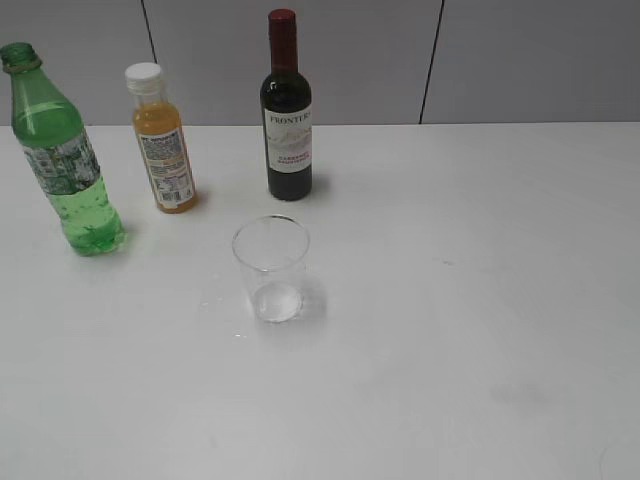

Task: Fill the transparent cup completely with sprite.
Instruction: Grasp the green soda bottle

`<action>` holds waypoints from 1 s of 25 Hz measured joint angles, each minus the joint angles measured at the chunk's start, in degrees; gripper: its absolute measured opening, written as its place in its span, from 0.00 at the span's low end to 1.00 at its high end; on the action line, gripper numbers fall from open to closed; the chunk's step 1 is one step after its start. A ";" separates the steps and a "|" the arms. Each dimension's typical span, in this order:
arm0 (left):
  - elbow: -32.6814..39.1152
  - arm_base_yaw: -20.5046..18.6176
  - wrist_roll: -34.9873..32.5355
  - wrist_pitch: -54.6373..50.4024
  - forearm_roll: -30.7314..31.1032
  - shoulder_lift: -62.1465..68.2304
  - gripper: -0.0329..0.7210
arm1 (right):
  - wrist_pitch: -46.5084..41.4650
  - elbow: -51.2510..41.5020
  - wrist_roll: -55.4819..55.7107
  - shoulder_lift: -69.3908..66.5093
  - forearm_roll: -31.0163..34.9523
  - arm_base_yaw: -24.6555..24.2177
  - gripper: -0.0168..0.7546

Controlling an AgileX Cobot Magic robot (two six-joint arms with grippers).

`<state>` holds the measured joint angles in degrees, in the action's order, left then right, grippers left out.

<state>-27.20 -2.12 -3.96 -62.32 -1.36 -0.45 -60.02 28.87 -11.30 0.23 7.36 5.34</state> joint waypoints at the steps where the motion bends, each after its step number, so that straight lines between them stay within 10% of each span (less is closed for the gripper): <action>1: 0.00 0.00 0.00 0.00 0.00 0.00 0.82 | 0.00 0.00 -0.06 0.00 0.00 0.00 0.78; 12: -0.77 0.00 -1.85 3.16 -1.69 0.00 0.90 | 0.00 0.00 -0.06 0.00 0.05 0.00 0.78; 25: 1.02 0.00 -6.90 36.03 -3.39 11.37 0.88 | 0.00 0.00 -0.03 0.00 0.05 0.00 0.78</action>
<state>-26.18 -2.12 -10.86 -26.29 -4.75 10.92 -60.02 28.87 -11.33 0.23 7.41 5.34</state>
